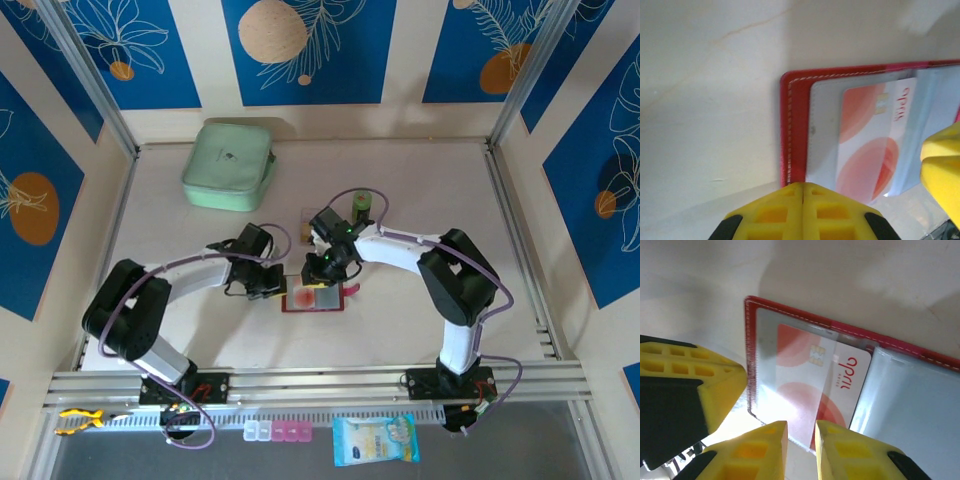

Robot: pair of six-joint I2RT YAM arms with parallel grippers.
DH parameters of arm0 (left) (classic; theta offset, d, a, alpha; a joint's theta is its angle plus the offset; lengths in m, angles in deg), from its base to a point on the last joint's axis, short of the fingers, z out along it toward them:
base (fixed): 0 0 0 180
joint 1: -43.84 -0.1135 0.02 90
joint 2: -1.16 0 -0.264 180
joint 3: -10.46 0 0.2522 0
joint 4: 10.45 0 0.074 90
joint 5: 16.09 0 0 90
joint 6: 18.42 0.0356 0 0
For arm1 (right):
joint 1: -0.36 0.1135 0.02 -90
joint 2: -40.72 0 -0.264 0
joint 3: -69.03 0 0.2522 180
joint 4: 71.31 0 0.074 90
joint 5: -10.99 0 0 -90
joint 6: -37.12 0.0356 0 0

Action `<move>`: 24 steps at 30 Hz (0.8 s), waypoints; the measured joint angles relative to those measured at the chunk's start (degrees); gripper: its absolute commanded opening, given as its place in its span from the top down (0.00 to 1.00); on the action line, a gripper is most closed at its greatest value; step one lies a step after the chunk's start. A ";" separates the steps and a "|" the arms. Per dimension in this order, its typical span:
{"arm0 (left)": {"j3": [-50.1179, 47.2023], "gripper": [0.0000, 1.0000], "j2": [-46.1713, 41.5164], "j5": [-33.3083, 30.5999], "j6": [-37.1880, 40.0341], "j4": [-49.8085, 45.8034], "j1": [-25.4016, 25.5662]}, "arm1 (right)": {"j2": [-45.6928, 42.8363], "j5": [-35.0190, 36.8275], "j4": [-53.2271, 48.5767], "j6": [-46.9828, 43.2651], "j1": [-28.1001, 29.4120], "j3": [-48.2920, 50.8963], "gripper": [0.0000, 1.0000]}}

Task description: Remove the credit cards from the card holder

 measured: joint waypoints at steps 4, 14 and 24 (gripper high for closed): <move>3.02 0.94 0.37 0.02 0.02 -0.48 1.55 | -0.94 0.15 0.02 0.02 -0.52 0.09 0.76; 5.31 0.98 5.84 0.63 0.17 -0.28 3.52 | -1.44 0.57 0.35 0.76 -1.49 3.50 0.76; 3.85 0.98 5.70 -0.94 0.15 -0.02 3.52 | -1.57 -0.07 2.54 1.77 -1.79 5.68 0.76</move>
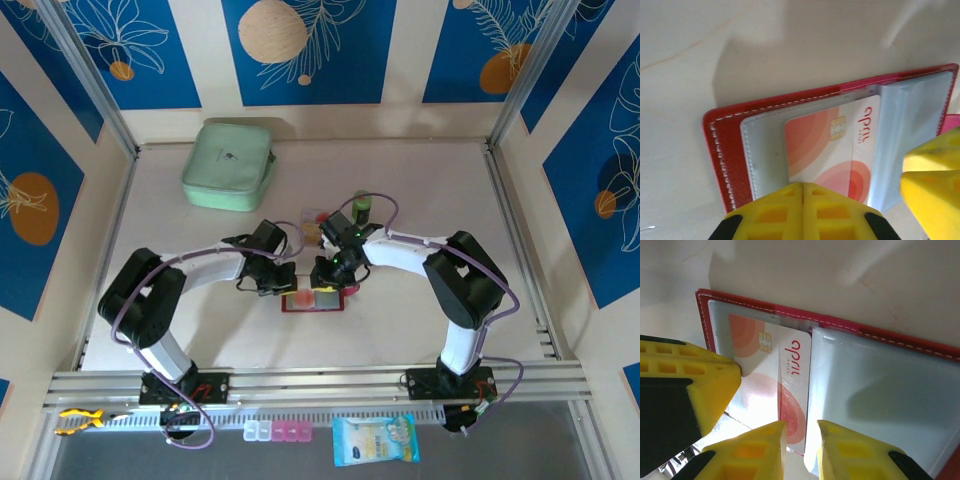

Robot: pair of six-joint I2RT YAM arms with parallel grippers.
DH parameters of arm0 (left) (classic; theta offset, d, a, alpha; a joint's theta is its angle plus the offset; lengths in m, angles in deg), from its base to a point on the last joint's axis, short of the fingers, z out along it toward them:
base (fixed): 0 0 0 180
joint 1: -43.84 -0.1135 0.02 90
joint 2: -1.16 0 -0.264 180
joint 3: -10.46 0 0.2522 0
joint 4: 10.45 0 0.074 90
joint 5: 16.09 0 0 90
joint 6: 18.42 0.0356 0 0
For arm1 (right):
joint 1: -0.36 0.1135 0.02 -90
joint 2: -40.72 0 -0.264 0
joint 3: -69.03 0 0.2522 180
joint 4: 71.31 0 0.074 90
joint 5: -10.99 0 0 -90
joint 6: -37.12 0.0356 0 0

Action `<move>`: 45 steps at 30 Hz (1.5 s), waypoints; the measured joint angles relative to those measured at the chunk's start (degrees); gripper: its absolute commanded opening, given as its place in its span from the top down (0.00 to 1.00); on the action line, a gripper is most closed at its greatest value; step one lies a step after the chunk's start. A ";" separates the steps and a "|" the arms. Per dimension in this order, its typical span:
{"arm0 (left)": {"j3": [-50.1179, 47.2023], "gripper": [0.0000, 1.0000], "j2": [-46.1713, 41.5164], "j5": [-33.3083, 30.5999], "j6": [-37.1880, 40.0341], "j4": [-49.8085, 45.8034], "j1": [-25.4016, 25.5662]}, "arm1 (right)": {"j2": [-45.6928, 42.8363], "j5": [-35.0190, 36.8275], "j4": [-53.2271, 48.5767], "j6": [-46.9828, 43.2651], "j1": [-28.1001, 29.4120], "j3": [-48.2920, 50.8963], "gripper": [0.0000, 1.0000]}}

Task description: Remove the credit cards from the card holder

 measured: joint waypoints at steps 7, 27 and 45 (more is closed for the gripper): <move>-0.26 0.99 0.00 0.00 0.00 0.63 0.00 | 0.02 -1.40 2.19 0.39 -0.24 0.26 0.76; -1.77 1.00 -0.28 0.09 -0.13 3.21 0.00 | 2.86 -4.50 5.97 1.66 -0.70 1.55 0.77; -3.06 0.99 -1.53 -0.24 -0.17 3.61 -0.02 | 1.62 -7.72 11.32 4.90 -0.76 4.94 0.91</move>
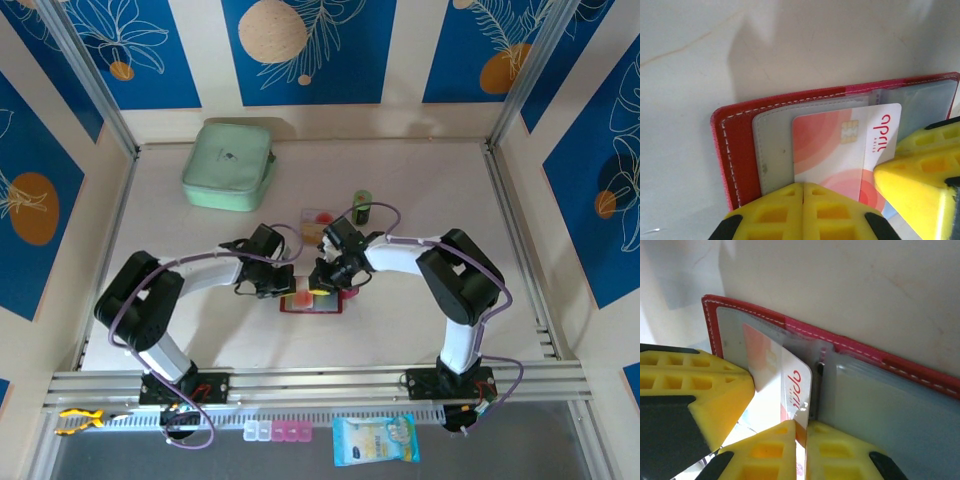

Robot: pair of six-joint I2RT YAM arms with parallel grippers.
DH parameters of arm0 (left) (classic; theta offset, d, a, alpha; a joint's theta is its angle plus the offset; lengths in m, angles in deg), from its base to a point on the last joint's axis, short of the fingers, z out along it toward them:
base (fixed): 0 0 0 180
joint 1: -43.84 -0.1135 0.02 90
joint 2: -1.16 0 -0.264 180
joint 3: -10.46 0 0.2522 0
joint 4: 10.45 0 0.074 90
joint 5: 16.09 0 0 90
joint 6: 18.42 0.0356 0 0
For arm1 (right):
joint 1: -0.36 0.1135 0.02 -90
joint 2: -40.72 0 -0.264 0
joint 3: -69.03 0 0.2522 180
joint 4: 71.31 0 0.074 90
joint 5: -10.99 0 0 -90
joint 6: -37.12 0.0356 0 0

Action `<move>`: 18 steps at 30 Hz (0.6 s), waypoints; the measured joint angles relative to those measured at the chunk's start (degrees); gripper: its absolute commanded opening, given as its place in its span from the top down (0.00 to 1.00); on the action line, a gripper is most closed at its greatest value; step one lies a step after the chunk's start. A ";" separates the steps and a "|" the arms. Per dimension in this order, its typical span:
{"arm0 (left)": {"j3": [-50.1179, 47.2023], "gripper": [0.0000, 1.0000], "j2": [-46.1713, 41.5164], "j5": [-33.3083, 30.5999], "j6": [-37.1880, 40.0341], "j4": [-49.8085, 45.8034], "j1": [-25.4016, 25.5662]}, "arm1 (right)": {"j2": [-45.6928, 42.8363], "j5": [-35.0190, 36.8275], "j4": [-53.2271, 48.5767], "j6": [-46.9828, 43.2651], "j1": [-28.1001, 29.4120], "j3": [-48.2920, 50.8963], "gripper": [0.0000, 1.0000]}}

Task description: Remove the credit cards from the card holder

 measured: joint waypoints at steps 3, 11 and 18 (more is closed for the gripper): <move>-0.57 0.98 -0.63 -0.44 0.00 0.02 0.00 | -0.46 -0.76 0.50 0.09 0.00 0.04 0.95; -2.45 0.96 -2.38 -1.40 -0.50 0.13 0.00 | -2.54 -1.11 1.64 -0.22 -0.33 2.25 0.99; -3.37 0.96 -2.91 -1.38 -1.90 1.14 0.00 | -5.92 0.42 -1.97 -2.23 -1.55 3.28 1.00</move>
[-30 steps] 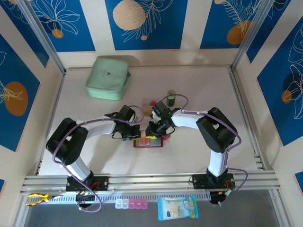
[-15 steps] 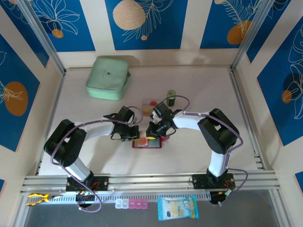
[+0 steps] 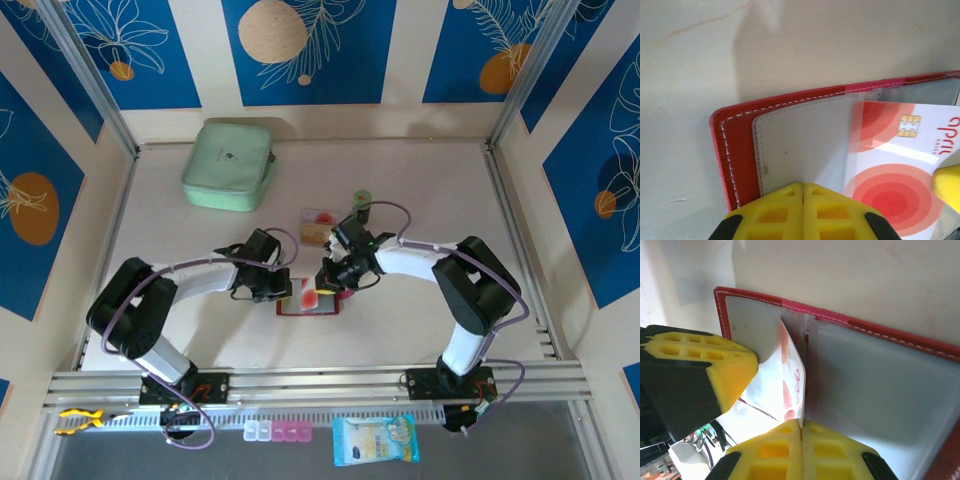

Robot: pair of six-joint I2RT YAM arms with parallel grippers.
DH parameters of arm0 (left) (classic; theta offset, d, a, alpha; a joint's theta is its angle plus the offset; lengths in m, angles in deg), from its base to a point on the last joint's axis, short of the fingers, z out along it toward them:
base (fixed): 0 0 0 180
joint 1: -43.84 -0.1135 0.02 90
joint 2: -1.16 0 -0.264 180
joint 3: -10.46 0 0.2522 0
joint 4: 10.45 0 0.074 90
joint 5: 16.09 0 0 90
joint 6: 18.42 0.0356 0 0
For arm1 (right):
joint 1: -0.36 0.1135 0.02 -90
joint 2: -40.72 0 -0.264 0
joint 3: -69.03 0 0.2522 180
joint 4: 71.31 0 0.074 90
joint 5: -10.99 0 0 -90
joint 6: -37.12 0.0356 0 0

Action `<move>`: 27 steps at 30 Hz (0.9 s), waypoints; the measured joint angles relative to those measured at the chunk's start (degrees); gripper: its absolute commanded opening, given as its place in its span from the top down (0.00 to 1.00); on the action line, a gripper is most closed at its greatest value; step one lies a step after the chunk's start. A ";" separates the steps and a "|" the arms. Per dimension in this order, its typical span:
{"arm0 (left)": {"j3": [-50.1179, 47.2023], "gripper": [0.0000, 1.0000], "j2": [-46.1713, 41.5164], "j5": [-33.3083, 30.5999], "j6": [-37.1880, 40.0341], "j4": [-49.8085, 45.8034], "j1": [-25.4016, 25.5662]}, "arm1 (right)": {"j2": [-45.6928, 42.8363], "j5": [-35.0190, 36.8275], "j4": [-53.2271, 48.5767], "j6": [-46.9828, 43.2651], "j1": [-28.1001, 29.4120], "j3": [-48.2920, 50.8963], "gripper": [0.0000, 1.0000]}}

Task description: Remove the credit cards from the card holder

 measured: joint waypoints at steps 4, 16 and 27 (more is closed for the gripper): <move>-0.26 0.96 -0.17 0.02 -0.61 0.48 0.00 | -0.39 1.70 -4.39 -1.88 0.04 -1.42 0.99; -0.39 0.95 -0.26 0.04 -1.14 0.68 0.00 | 0.15 6.64 -12.92 -4.24 2.32 -7.74 0.90; -0.39 0.95 -0.26 0.22 -1.14 0.68 0.00 | 1.62 6.60 -12.68 -2.51 3.06 -8.13 0.94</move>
